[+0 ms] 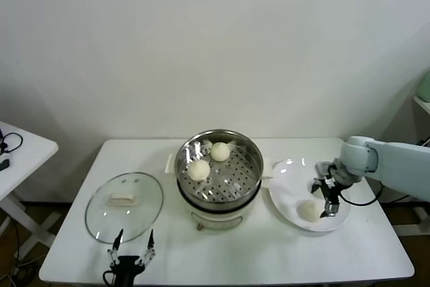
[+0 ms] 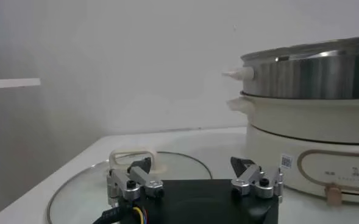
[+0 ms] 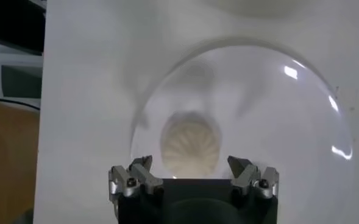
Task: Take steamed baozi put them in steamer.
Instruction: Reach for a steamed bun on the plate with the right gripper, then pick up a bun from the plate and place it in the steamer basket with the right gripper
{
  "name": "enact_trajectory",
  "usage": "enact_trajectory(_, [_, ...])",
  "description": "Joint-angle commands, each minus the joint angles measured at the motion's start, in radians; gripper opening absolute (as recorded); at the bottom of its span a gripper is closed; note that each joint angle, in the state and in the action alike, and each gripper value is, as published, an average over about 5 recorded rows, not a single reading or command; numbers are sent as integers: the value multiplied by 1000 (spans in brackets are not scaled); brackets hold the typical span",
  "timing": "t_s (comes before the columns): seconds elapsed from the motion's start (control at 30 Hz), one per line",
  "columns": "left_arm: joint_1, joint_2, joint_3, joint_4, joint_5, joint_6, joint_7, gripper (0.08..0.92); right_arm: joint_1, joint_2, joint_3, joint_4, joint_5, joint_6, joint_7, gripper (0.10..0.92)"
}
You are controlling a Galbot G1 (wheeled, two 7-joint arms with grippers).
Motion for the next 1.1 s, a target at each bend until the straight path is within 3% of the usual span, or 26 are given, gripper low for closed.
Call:
enact_trajectory(0.03, [1, -27, 1, 3, 2, -1, 0, 823, -130, -5, 101, -49, -58, 0, 16, 823])
enact_trajectory(0.4, [4, -24, -1, -3, 0, -4, -1, 823, -171, 22, 134, -64, -63, -6, 35, 819])
enact_trajectory(0.7, [5, -25, 1, -6, 0, -4, -2, 823, -142, 19, 131, -50, -84, 1, 25, 699])
enact_trajectory(1.1, [12, -29, 3, -15, 7, -3, -3, 823, 428, 82, -185, 44, 29, 141, -113, 674])
